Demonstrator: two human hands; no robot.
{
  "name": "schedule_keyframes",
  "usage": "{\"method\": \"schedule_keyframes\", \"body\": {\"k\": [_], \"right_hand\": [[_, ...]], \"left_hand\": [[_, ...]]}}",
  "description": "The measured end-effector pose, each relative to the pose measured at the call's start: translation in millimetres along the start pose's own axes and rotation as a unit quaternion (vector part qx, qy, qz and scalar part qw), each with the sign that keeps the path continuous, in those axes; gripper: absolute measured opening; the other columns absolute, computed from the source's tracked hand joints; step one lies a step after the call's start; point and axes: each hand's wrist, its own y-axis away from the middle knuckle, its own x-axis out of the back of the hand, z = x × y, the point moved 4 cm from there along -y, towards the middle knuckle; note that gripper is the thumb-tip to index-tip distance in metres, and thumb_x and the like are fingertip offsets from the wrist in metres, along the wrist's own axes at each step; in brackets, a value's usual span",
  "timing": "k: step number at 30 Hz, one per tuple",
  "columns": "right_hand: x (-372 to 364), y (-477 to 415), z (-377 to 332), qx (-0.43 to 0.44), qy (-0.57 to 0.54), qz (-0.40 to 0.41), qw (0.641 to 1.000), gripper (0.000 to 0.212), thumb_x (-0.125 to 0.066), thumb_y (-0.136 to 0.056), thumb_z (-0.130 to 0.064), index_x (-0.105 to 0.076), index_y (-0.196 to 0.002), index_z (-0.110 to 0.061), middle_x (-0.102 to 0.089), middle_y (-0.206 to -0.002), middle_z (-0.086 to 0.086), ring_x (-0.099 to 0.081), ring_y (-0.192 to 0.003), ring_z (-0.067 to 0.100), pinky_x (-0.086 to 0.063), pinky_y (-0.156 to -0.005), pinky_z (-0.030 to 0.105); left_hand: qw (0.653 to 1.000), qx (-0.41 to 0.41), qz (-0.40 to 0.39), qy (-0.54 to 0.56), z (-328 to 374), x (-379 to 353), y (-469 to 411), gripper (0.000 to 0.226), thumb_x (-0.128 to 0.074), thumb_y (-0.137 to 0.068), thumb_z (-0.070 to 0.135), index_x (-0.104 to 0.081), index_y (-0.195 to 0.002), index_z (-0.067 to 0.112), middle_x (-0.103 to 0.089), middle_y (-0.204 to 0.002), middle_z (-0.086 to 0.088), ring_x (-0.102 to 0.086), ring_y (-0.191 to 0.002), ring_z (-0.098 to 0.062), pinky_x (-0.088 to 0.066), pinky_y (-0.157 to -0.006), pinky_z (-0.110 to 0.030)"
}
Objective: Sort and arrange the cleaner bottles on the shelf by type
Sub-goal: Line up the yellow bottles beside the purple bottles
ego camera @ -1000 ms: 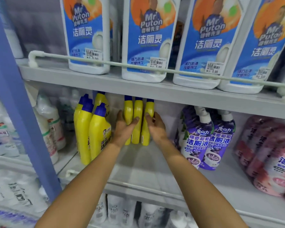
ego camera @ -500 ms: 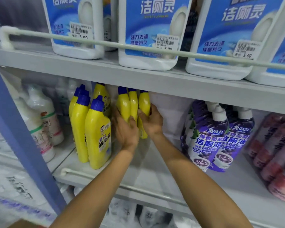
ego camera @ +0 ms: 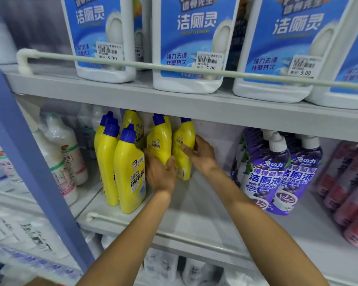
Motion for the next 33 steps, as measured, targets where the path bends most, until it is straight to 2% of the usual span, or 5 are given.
{"method": "schedule_keyframes", "body": {"k": [9, 14, 21, 26, 33], "right_hand": [[45.8, 71.4, 8.5, 0.046, 0.099, 0.081, 0.991, 0.037, -0.074, -0.091, -0.039, -0.065, -0.115, -0.013, -0.074, -0.095, 0.004, -0.071, -0.088, 0.026, -0.055, -0.078, 0.037], [46.5, 93.2, 4.4, 0.045, 0.054, 0.094, 0.993, 0.060, -0.057, -0.087, -0.062, -0.058, -0.133, -0.023, -0.073, -0.118, 0.002, -0.070, -0.110, 0.024, -0.057, -0.094, 0.047], [54.1, 85.2, 3.8, 0.025, 0.128, 0.006, 0.991, 0.091, -0.063, -0.085, -0.051, -0.022, -0.161, -0.023, -0.062, -0.140, 0.000, -0.062, -0.127, 0.022, -0.053, -0.104, 0.047], [48.9, 71.6, 10.8, 0.015, 0.053, 0.027, 0.998, 0.112, -0.076, -0.074, -0.073, -0.024, -0.160, -0.024, -0.046, -0.158, -0.003, -0.045, -0.145, 0.013, -0.046, -0.113, 0.048], [37.4, 65.0, 9.0, 0.033, 0.014, 0.187, 0.982, 0.075, -0.090, -0.058, -0.067, -0.059, -0.114, -0.028, -0.068, -0.108, -0.003, -0.069, -0.099, 0.015, -0.060, -0.086, 0.041]], "left_hand": [[0.998, 0.025, -0.045, 0.046, 2.3, -3.2, 23.5, 0.092, -0.086, -0.076, 0.041, -0.040, -0.146, 0.004, -0.053, -0.141, -0.020, -0.051, -0.130, -0.038, -0.043, -0.106, -0.049], [0.977, -0.028, -0.173, 0.119, -0.2, -5.2, 36.4, 0.092, -0.073, -0.074, 0.062, -0.038, -0.147, 0.018, -0.059, -0.138, -0.004, -0.060, -0.122, -0.024, -0.051, -0.099, -0.044], [0.944, -0.153, -0.291, 0.030, -2.1, 15.0, 28.1, 0.058, -0.063, -0.089, 0.059, -0.049, -0.135, 0.026, -0.054, -0.125, 0.002, -0.064, -0.112, -0.022, -0.055, -0.093, -0.046], [0.911, -0.131, -0.391, 0.018, 1.0, 22.9, 3.3, 0.050, -0.072, -0.091, 0.020, -0.043, -0.132, 0.022, -0.067, -0.123, -0.002, -0.067, -0.108, -0.021, -0.057, -0.091, -0.044], [0.918, -0.077, -0.382, 0.073, -7.8, 11.6, -7.1, 0.051, -0.074, -0.086, 0.010, -0.051, -0.129, 0.023, -0.067, -0.124, -0.004, -0.066, -0.113, -0.022, -0.054, -0.099, -0.050]]}}
